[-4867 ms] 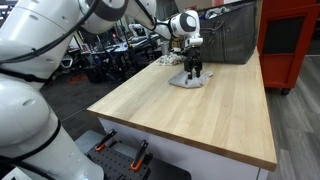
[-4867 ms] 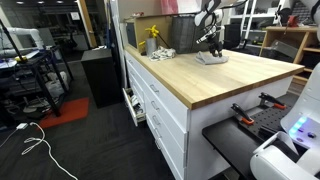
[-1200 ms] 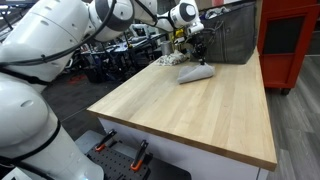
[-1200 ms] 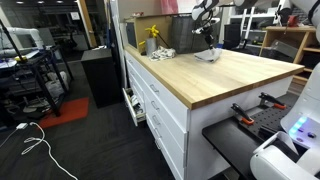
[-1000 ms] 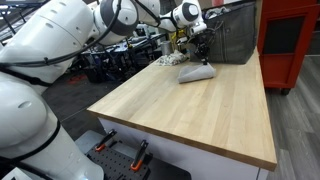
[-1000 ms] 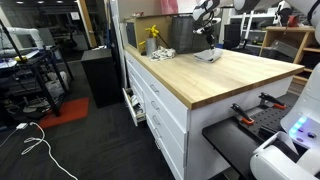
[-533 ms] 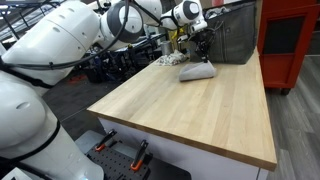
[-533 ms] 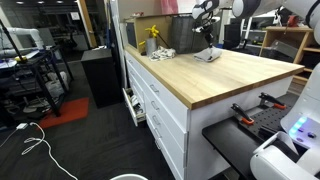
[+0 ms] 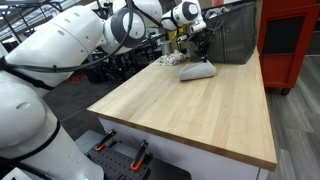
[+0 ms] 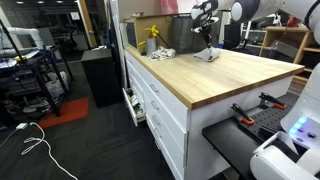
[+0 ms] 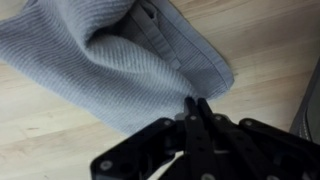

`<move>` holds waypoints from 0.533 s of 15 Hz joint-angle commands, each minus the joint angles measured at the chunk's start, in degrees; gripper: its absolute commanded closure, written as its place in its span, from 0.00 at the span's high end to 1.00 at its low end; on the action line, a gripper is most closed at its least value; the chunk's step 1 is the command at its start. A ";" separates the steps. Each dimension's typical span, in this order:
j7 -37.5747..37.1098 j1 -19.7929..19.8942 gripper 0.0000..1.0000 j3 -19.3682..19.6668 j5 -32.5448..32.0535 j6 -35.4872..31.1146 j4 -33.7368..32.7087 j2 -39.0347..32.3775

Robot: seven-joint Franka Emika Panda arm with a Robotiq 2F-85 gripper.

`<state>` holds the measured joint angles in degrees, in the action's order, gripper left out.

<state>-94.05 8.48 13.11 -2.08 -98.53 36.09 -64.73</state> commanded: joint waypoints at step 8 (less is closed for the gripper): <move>3.42 -2.06 0.82 -0.37 -2.54 -4.85 3.87 4.49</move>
<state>-93.27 6.46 13.48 -4.94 -101.64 35.64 -64.59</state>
